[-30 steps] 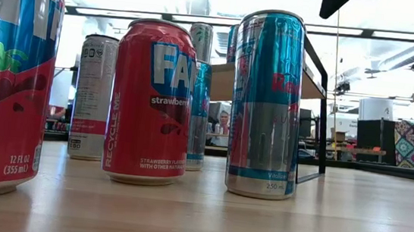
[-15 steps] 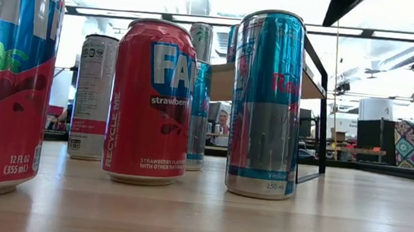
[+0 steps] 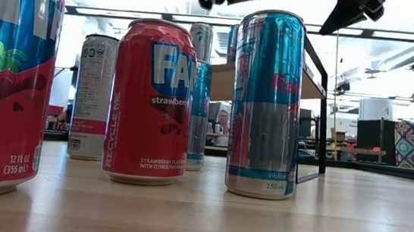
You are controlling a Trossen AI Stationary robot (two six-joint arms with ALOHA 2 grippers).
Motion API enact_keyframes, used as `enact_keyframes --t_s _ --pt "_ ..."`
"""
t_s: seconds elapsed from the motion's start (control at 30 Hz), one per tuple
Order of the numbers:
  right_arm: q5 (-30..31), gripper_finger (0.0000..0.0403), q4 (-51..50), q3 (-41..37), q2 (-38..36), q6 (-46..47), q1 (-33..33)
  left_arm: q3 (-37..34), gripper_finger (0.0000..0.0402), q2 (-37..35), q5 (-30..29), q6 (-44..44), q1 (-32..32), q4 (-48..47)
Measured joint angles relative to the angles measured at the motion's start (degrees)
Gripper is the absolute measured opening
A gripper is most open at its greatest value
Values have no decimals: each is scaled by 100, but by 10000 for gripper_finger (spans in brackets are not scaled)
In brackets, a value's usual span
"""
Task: Place canned beverage on shelf
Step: Put the red/black soda can on the shelf
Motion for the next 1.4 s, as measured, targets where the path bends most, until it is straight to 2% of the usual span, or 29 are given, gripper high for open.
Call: enact_keyframes --t_s 0.13,0.3,0.67,1.4 --pt "-26 12 814 -518 -292 -159 0 137 0 225 -83 -15 62 -3" --pt "-101 12 1372 -955 -421 -203 0 138 0 265 -99 -131 146 -39" --pt "-230 12 2023 -1153 -349 -418 -2 126 0 298 -97 -563 364 -252" --pt "-989 12 2170 -1160 -45 -336 0 124 0 296 -104 -805 773 -454"
